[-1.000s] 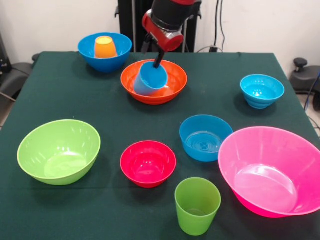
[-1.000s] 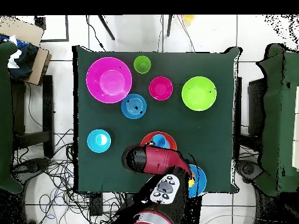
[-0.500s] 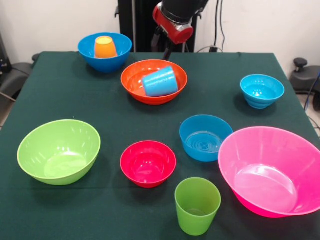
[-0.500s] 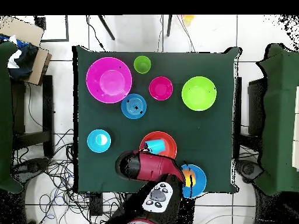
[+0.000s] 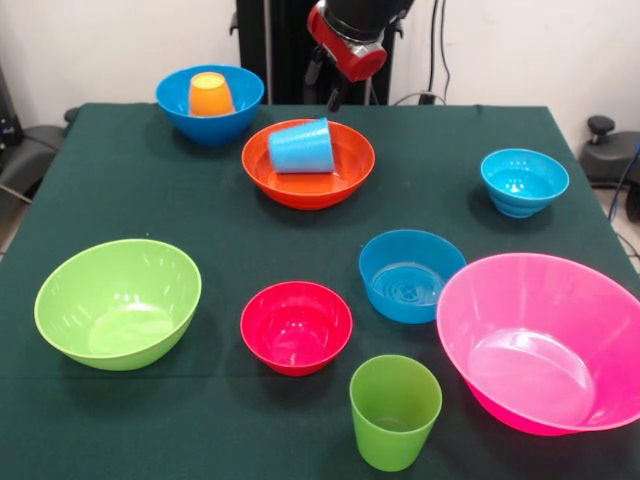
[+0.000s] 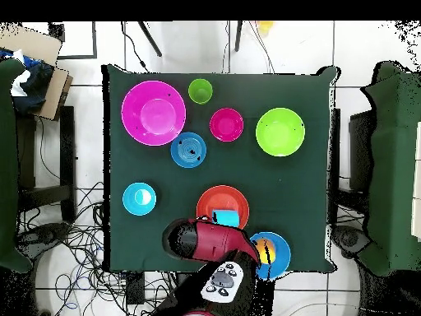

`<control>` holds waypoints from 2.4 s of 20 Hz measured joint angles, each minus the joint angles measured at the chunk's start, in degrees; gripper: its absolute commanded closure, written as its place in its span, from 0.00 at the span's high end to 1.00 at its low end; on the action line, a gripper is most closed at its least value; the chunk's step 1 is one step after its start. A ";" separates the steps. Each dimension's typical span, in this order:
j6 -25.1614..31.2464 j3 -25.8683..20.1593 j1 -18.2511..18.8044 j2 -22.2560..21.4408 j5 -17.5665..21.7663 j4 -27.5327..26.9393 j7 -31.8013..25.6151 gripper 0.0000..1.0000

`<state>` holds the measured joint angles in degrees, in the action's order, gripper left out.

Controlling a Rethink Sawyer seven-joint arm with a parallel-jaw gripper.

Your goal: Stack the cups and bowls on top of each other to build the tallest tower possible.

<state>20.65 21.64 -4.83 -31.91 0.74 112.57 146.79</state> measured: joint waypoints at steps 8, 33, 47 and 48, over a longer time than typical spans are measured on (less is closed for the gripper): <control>0.00 0.00 0.19 -0.01 -0.01 0.26 0.00 1.00; -14.65 2.30 11.33 2.47 11.66 5.53 0.00 1.00; -14.65 2.30 10.37 2.88 11.66 6.03 0.00 1.00; -14.65 2.31 10.37 2.76 11.66 6.04 0.00 1.00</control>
<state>6.00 23.95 5.55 -29.15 12.41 118.62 146.79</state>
